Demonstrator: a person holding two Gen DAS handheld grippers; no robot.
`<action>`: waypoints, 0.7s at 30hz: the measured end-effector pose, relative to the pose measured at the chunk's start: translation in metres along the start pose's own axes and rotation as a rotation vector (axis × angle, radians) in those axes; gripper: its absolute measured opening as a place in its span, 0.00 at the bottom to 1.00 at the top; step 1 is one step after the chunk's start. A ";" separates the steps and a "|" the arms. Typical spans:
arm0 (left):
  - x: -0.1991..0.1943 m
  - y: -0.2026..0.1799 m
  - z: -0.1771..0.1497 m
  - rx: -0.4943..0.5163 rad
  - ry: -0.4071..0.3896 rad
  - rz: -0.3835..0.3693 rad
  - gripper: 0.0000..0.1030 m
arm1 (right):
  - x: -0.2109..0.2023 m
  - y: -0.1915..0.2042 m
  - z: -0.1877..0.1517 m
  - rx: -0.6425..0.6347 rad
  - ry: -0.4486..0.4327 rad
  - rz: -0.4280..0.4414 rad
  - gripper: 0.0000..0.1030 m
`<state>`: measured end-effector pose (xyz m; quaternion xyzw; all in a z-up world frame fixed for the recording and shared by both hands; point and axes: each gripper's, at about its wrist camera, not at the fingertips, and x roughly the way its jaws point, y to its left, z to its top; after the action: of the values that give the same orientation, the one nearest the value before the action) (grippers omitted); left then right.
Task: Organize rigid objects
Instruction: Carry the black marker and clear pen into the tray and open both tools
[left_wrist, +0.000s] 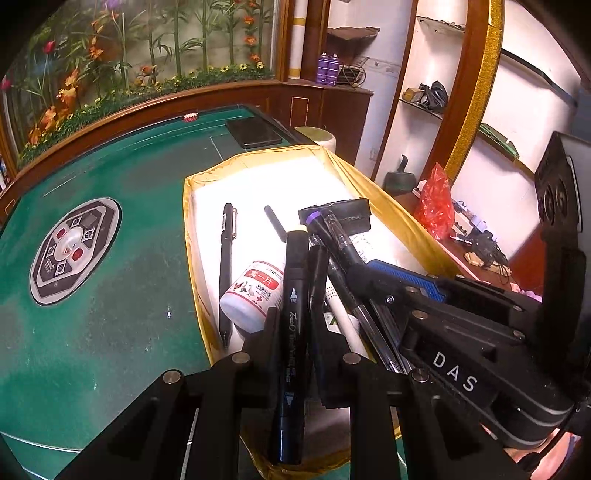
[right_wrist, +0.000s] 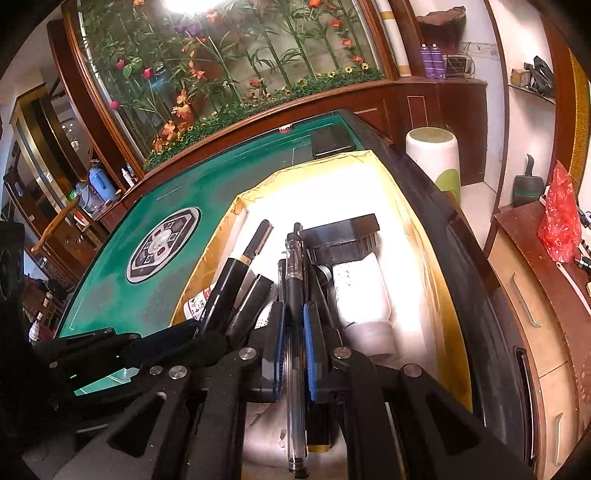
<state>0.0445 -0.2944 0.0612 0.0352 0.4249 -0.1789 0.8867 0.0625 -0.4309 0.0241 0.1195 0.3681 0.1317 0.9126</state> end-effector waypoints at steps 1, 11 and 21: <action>0.000 0.000 0.000 0.000 -0.001 0.000 0.16 | 0.000 0.000 0.000 0.000 0.000 0.000 0.09; -0.001 -0.004 -0.004 0.020 -0.007 0.001 0.17 | 0.000 -0.001 0.000 0.000 0.001 -0.004 0.09; 0.001 -0.006 -0.008 0.044 -0.010 -0.004 0.30 | -0.001 -0.002 -0.001 -0.005 -0.001 -0.006 0.10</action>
<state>0.0372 -0.2986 0.0563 0.0532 0.4165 -0.1901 0.8875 0.0618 -0.4331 0.0235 0.1164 0.3679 0.1300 0.9134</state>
